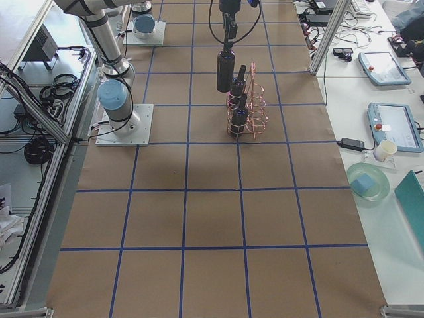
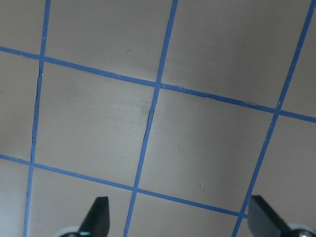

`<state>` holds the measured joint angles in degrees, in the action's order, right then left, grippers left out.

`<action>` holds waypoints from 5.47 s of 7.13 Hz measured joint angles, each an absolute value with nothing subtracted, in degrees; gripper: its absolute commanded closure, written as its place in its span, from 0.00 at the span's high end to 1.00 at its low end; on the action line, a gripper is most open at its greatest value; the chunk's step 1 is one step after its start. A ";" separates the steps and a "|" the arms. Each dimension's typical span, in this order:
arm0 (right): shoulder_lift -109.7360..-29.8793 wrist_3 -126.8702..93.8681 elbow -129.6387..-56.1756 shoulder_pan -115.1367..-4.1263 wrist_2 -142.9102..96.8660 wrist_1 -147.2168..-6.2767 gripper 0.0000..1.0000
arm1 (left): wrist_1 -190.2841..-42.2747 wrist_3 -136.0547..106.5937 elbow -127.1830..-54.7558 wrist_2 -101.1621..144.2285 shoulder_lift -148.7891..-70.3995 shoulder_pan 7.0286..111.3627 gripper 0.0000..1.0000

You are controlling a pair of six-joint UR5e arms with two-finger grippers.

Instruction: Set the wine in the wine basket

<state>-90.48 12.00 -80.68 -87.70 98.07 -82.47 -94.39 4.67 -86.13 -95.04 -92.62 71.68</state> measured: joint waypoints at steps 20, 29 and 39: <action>-84.44 23.53 -89.02 -81.30 90.87 -97.62 0.00 | -94.40 4.54 -86.22 -95.25 -93.15 72.07 1.00; -82.81 25.39 -94.54 -81.30 90.79 -104.15 0.00 | -94.14 4.45 -86.22 -94.98 -93.31 72.04 1.00; -89.32 15.17 -87.04 -84.33 90.30 -91.39 0.99 | -93.69 -0.89 -86.58 -91.72 -90.99 89.46 1.00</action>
<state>-89.32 15.17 -87.04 -84.33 90.30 -91.39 -93.69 -0.89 -86.58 -91.72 -90.99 89.46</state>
